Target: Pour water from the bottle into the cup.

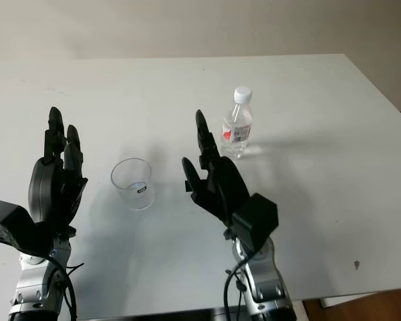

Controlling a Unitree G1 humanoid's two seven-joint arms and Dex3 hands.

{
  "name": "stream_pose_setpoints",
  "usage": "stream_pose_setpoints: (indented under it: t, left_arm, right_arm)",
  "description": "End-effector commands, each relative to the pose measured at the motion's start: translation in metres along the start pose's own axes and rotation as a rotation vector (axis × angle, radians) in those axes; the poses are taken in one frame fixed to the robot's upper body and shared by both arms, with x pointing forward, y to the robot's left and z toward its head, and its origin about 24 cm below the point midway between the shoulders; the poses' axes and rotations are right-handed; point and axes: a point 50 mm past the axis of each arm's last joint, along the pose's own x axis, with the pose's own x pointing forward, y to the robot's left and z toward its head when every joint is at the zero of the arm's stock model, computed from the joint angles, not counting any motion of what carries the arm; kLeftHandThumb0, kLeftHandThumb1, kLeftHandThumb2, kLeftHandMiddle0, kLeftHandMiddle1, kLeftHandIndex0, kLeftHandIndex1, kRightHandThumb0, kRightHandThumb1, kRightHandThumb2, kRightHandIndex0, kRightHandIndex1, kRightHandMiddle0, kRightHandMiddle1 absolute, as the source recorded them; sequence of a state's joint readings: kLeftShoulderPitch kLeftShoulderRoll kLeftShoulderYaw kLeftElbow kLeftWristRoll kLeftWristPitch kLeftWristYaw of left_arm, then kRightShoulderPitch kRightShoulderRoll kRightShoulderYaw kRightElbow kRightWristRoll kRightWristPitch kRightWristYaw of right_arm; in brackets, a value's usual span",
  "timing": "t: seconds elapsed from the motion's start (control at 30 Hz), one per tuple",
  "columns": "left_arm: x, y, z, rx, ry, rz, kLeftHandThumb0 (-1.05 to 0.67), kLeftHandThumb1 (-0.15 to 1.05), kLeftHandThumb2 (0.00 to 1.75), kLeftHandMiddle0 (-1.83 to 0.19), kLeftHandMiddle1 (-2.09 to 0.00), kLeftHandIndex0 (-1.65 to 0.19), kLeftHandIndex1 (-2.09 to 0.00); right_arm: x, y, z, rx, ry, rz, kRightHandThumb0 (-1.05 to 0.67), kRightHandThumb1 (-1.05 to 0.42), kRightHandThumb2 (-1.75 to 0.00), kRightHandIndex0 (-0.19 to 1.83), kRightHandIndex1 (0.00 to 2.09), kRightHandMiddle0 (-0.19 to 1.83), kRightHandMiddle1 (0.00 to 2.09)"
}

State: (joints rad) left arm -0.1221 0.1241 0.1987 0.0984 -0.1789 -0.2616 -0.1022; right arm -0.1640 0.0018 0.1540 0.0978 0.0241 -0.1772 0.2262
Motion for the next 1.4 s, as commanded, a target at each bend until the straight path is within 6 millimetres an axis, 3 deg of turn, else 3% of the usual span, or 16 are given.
stream_pose_setpoints:
  t: [0.0, 0.33, 0.6, 0.93, 1.03, 1.37]
  left_arm:
    - [0.002, -0.002, 0.003, -0.001, -0.016, -0.003, -0.97, 1.05, 0.51, 0.17, 0.0, 0.19, 0.0]
    - [0.003, -0.004, 0.002, -0.003, -0.018, -0.01, -0.96, 1.05, 0.51, 0.18, 0.0, 0.19, 0.0]
    - [0.002, -0.004, 0.002, -0.005, -0.014, -0.005, -0.97, 1.05, 0.51, 0.18, 0.0, 0.19, 0.0]
    - [0.003, -0.004, 0.002, -0.003, -0.018, -0.01, -0.96, 1.05, 0.52, 0.19, 0.0, 0.19, 0.0]
    - [0.003, -0.004, 0.002, -0.004, -0.018, -0.004, -0.96, 1.05, 0.52, 0.18, 0.0, 0.19, 0.0]
    - [0.005, 0.002, 0.003, 0.008, -0.026, -0.005, -0.95, 1.05, 0.54, 0.18, 0.0, 0.19, 0.0]
  right_arm:
    - [0.002, 0.0, 0.001, 0.008, -0.01, 0.005, -0.86, -1.05, -0.54, -0.19, 0.0, -0.19, 0.0]
    - [-0.003, -0.003, -0.001, -0.009, 0.002, 0.011, -0.88, -1.05, -0.54, -0.19, 0.0, -0.19, 0.0]
    - [-0.011, -0.007, 0.01, -0.021, -0.049, 0.052, -0.9, -1.05, -0.49, -0.19, 0.0, -0.19, 0.0]
    - [-0.028, -0.021, 0.047, 0.065, -0.155, 0.163, -0.87, -1.05, -0.22, -0.19, 0.0, -0.19, 0.0]
    - [-0.04, -0.032, 0.066, 0.01, -0.187, 0.189, -0.87, -1.05, -0.14, -0.19, 0.0, -0.19, 0.0]
    - [-0.073, -0.052, 0.099, -0.086, -0.366, 0.109, -0.88, -1.02, -0.06, -0.19, 0.0, -0.19, 0.0]
